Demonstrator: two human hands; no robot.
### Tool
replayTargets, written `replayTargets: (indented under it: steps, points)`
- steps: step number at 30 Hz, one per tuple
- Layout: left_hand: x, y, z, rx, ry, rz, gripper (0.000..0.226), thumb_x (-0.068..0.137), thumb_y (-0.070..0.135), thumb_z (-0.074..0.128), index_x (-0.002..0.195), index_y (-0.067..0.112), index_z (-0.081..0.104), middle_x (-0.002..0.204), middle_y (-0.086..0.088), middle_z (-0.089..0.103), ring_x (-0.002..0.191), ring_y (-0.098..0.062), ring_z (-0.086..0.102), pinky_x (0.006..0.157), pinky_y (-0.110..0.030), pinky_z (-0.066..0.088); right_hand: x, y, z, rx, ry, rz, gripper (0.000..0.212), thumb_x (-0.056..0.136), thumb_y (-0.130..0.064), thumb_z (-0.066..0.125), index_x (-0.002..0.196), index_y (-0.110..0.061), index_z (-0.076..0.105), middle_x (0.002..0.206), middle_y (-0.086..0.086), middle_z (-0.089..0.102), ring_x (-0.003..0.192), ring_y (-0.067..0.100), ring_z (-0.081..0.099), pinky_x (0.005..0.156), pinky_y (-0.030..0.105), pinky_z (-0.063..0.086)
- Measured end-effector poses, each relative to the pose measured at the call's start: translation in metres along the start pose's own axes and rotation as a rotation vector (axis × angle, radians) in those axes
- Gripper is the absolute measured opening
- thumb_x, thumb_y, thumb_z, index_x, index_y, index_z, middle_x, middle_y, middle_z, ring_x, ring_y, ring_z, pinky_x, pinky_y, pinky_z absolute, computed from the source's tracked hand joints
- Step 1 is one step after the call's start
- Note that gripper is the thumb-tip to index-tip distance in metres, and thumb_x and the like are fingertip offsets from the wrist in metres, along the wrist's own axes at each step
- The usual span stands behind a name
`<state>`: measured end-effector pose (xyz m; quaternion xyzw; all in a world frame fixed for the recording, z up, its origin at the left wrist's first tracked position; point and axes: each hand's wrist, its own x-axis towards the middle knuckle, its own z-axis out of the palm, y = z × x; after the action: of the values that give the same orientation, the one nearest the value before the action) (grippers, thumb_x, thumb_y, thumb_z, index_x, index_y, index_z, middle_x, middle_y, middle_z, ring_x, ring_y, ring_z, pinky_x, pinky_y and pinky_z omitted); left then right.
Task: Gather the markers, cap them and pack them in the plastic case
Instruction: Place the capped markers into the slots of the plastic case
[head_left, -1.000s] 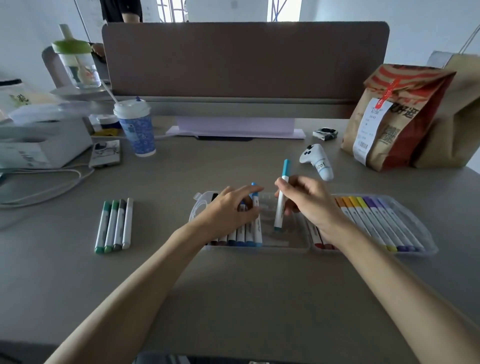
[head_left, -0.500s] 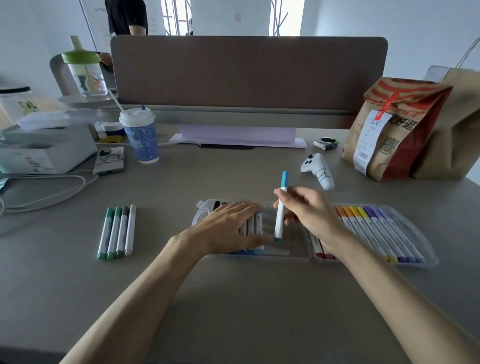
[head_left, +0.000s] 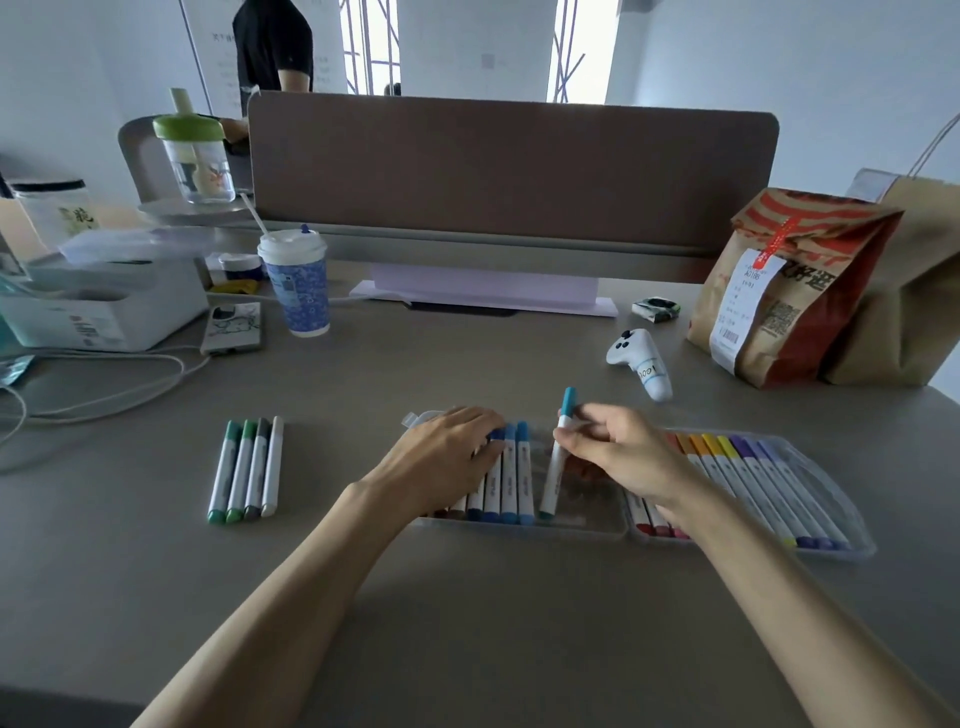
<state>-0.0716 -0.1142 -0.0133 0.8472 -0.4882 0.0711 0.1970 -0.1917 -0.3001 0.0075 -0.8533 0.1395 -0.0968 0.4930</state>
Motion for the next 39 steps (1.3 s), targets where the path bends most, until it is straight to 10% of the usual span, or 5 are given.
replayTargets:
  steps: [4, 12, 39]
  points:
    - [-0.001, 0.000, 0.003, 0.019, 0.014, 0.006, 0.032, 0.102, 0.032, 0.039, 0.129, 0.024, 0.053, 0.134, 0.008, 0.055, 0.124, -0.007, 0.048, 0.099, -0.026, 0.040, 0.001, 0.001, 0.014, -0.202, 0.038, -0.035, 0.062, 0.092, -0.041, 0.063, 0.145, -0.020, 0.038, 0.109, -0.006, 0.073, 0.098, 0.006, 0.062, 0.086, 0.026, 0.041]
    - [0.000, -0.003, 0.007, 0.027, 0.066, 0.035, 0.031, 0.100, 0.027, 0.042, 0.128, 0.022, 0.057, 0.132, 0.007, 0.058, 0.124, -0.009, 0.049, 0.099, -0.025, 0.040, 0.011, 0.005, 0.032, -0.366, 0.154, -0.134, 0.057, 0.093, -0.040, 0.063, 0.140, -0.018, 0.042, 0.075, -0.013, 0.063, 0.074, 0.004, 0.056, 0.065, 0.021, 0.037]
    - [-0.003, -0.002, 0.013, -0.008, 0.120, -0.008, 0.028, 0.097, 0.021, 0.045, 0.119, 0.020, 0.063, 0.126, 0.006, 0.062, 0.118, -0.012, 0.052, 0.097, -0.024, 0.038, 0.000, 0.017, 0.040, -0.702, 0.250, -0.350, 0.024, 0.095, -0.031, 0.058, 0.113, -0.016, 0.063, 0.106, 0.003, 0.070, 0.100, 0.023, 0.058, 0.082, 0.038, 0.049]
